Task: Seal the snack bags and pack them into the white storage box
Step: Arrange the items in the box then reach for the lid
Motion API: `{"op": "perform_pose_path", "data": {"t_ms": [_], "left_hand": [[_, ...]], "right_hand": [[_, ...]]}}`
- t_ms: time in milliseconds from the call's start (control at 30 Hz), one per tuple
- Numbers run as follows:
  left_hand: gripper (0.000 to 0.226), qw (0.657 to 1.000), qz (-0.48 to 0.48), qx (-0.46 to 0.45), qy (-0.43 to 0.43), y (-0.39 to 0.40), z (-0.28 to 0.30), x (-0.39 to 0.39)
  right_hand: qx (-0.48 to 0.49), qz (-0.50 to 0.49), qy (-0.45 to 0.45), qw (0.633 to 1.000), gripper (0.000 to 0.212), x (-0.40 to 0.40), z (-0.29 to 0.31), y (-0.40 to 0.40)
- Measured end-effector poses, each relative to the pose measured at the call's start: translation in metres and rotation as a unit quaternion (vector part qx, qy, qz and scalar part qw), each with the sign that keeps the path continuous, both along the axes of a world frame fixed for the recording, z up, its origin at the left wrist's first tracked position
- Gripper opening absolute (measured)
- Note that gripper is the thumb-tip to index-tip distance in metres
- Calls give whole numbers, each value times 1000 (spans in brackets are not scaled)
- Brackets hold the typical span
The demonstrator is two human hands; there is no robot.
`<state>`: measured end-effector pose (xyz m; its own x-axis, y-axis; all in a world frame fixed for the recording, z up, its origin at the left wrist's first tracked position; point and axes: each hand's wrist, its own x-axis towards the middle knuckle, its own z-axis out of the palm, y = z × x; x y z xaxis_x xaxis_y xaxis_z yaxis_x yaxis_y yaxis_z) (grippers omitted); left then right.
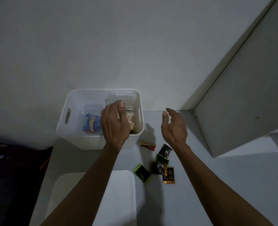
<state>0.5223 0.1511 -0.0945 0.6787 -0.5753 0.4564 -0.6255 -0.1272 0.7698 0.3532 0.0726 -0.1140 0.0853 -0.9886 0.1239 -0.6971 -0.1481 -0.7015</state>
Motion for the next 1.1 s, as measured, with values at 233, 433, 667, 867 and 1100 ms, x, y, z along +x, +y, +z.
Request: {"op": "perform_pose_path", "data": {"t_ms": [233, 433, 667, 867, 1100], "left_hand": [[29, 991, -93, 73, -61, 40, -72, -106], [27, 946, -98, 285, -122, 62, -179, -157], [27, 928, -54, 336, -152, 66, -224, -174], [35, 936, 18, 316, -157, 38, -241, -165], [53, 906, -31, 370, -203, -15, -244, -136]], "right_hand": [[90, 60, 67, 992, 48, -92, -86, 47], [57, 205, 141, 967, 45, -111, -163, 66], [28, 253, 223, 941, 47, -120, -206, 52], [-1, 189, 233, 954, 40, -133, -215, 37], [11, 221, 164, 961, 54, -108, -208, -3]]}}
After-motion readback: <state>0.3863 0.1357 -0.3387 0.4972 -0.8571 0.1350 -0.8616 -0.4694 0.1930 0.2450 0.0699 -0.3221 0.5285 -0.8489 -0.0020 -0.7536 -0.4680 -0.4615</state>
